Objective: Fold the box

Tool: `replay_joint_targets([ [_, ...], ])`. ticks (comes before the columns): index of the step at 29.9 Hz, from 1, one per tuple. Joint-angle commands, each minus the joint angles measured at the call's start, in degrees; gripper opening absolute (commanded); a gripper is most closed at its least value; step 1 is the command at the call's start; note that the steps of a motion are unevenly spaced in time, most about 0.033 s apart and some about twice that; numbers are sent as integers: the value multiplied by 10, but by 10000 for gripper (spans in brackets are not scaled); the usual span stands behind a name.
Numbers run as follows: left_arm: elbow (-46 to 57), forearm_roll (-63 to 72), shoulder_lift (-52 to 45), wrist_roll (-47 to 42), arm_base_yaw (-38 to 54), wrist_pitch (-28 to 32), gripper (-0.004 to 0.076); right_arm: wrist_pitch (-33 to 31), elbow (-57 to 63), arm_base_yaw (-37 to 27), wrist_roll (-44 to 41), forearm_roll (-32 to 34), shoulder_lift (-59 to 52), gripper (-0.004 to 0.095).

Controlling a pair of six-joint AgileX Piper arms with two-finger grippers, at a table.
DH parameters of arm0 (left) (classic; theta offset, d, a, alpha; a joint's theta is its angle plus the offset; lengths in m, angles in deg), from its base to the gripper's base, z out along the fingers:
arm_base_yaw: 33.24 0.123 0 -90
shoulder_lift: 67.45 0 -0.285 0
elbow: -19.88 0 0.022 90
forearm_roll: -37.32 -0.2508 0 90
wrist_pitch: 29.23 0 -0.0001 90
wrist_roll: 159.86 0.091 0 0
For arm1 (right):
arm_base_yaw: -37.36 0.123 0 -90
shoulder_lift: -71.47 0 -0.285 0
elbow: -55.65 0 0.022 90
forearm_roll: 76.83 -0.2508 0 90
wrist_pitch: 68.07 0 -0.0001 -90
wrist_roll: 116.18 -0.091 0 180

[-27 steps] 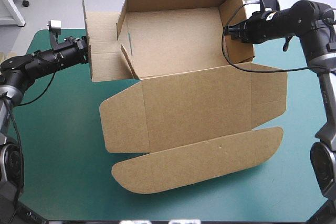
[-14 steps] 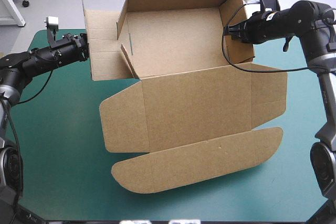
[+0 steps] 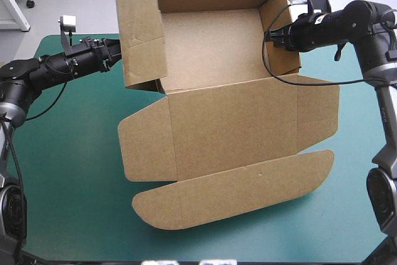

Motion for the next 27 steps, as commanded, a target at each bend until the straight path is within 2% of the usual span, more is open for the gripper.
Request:
replay_joint_targets([
  [1, -17, 63, -31, -3, -5, -57, 347, 33, -17, 0, -6, -20, -27, -18],
  [9, -23, 82, -49, -3, -5, -57, 420, 31, -17, 0, -9, -12, -27, -18],
  [21, -75, 30, -52, -39, -5, -50, 420, 28, -17, 0, -25, 2, -15, -18],
  [27, -76, -39, -52, -64, -11, -34, 420, 34, -17, 5, -32, 0, 6, -18],
])
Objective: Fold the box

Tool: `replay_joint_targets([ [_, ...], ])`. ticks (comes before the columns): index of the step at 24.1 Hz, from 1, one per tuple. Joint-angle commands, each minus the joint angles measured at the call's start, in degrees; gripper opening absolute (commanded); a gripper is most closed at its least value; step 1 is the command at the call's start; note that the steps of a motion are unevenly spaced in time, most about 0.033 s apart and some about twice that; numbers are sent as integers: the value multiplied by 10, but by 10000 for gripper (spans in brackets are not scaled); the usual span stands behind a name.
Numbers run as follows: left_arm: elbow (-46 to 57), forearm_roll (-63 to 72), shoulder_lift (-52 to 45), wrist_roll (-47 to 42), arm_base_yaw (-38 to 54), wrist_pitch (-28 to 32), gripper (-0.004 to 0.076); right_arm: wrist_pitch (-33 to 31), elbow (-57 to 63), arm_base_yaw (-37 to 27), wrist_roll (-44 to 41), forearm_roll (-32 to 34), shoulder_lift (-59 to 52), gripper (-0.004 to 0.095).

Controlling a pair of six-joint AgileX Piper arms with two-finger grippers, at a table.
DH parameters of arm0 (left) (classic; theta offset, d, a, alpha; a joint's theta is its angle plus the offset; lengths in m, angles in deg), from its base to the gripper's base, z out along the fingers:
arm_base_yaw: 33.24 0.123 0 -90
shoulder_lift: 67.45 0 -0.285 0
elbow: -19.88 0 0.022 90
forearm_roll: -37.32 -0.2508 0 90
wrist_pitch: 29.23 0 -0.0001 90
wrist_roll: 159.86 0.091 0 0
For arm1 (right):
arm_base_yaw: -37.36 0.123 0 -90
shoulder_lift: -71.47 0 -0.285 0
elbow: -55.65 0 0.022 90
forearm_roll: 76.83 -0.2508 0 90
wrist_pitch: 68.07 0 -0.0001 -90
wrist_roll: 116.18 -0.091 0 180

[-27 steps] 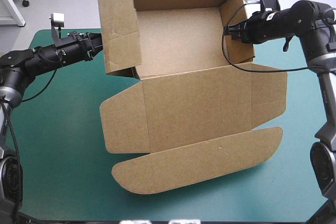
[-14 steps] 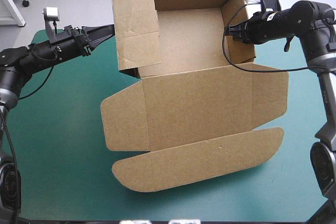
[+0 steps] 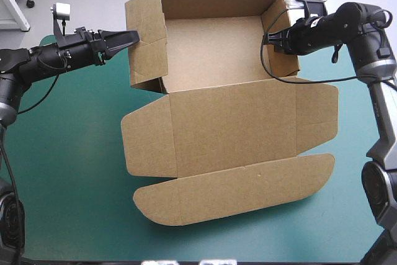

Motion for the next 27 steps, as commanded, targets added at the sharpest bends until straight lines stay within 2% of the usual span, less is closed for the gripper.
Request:
replay_joint_targets([
  [1, -18, -9, -24, -14, -9, -13, 420, 40, -17, 2, -15, -28, -19, -18],
  [7, -18, -42, -24, -33, -36, 15, 419, 40, -17, 3, -19, -24, -18, -18],
  [11, -23, -62, -24, -52, -51, 33, 420, 37, -17, 19, -28, 5, -19, -18],
  [14, -39, -129, -24, -93, -65, 64, 419, 37, -17, 39, -52, 30, -13, -18],
  [19, -61, -208, -23, -146, -87, 79, 419, 29, -17, 48, -72, 42, -2, -17],
  [23, -96, -332, -6, -223, -122, 87, 419, 11, -17, 69, -98, 80, 10, -18],
  [27, -110, -361, 7, -243, -139, 93, 418, 11, -17, 82, -105, 86, 18, -17],
])
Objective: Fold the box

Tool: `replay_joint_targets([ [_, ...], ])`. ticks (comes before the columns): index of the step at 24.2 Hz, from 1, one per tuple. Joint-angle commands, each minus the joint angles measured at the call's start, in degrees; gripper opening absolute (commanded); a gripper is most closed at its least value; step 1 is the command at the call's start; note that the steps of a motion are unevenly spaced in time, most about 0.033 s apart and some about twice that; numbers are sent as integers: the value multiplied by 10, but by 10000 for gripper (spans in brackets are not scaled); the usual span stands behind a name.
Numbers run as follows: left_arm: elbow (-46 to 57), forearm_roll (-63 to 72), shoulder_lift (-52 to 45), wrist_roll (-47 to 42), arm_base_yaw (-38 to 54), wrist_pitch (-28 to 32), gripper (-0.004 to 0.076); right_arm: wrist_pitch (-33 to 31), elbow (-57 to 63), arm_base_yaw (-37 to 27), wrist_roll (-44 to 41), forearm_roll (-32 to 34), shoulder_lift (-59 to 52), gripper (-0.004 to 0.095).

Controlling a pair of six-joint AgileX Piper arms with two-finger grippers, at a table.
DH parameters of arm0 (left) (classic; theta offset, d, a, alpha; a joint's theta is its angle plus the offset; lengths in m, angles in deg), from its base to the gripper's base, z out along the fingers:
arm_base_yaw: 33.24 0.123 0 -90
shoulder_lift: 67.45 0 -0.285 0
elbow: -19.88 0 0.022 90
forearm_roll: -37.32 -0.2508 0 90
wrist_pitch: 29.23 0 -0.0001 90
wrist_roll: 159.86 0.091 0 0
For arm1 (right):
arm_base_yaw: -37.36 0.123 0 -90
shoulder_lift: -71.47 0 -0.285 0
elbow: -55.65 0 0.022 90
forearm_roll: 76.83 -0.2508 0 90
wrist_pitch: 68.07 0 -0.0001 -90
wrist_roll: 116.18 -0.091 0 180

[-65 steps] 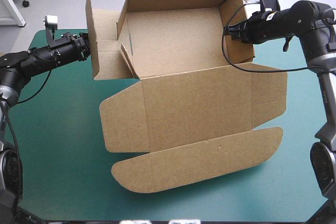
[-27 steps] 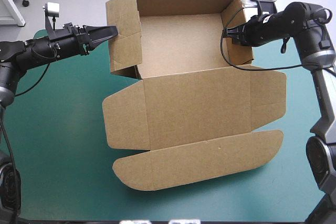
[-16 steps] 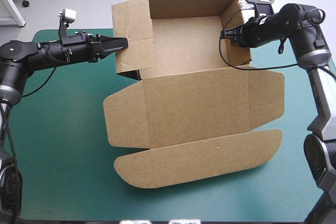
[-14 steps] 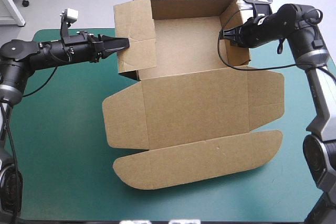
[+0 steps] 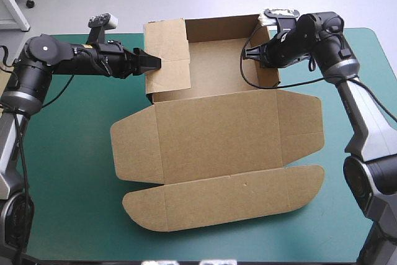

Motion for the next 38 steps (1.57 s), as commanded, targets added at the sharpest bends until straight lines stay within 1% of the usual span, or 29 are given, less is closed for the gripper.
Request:
replay_joint_targets([
  [1, -37, -14, -10, -34, -13, 13, 418, 24, -17, 4, -12, -18, -27, -18],
  [7, -60, -57, 3, -62, -22, 15, 416, 18, -17, 4, -17, -9, -26, -18],
  [14, -113, -188, 37, -119, -68, -15, 413, -2, -17, 13, -26, -3, -14, -17],
  [17, -136, -212, 53, -132, -81, -20, 405, 5, -18, 22, -31, 4, -10, -18],
  [21, -170, -240, 84, -153, -95, -54, 395, 3, -18, 26, -34, 6, -8, -18],
  [24, -178, -268, 95, -170, -101, -60, 390, 2, -18, 26, -36, 5, -7, -18],
  [25, -183, -294, 101, -181, -108, -66, 368, 2, -18, 27, -36, 3, -7, -18],
  [27, -186, -314, 105, -188, -115, -68, 354, 2, -18, 27, -40, -4, -6, -18],
  [29, -187, -335, 112, -197, -127, -75, 354, 3, -18, 27, -40, -19, -3, -18],
  [32, -193, -364, 124, -216, -139, -89, 354, 1, -18, 27, -45, -23, -2, -18],
  [33, -194, -391, 129, -228, -144, -93, 351, 1, -18, 27, -46, -30, -2, -18],
  [36, -199, -412, 139, -250, -148, -98, 337, 1, -18, 27, -47, -50, 2, -18],
  [38, -205, -418, 140, -252, -148, -99, 326, 1, -18, 27, -47, -46, 2, -17],
])
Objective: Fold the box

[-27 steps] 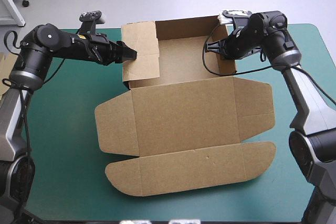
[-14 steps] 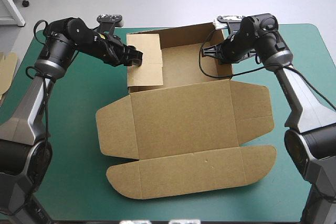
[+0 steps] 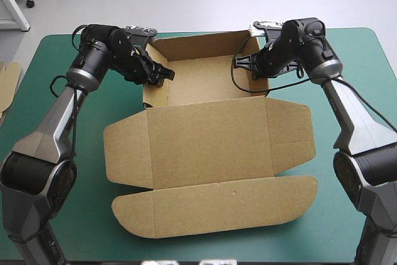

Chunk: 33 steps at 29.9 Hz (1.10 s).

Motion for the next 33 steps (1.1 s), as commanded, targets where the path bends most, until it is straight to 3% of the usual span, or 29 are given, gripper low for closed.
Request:
replay_joint_targets([
  [1, -27, -3, -25, -13, -4, 1, 315, 27, -18, 3, -5, -41, -34, -17],
  [7, -61, -10, -17, -26, -4, 1, 256, 7, -18, 3, -7, -16, -33, -17],
  [14, -71, -41, 12, -41, -4, -22, 130, -1, -18, 3, -7, -2, -33, -12],
  [19, -71, -53, 28, -43, -5, -22, 57, -1, -19, 32, -6, 63, -28, -12],
  [24, -71, -59, 40, -43, -5, -21, -15, -14, -19, 51, -6, 69, 2, -12],
  [33, -34, -126, 46, -60, -4, 21, -14, -22, -19, 53, -6, 128, 17, -12],
])
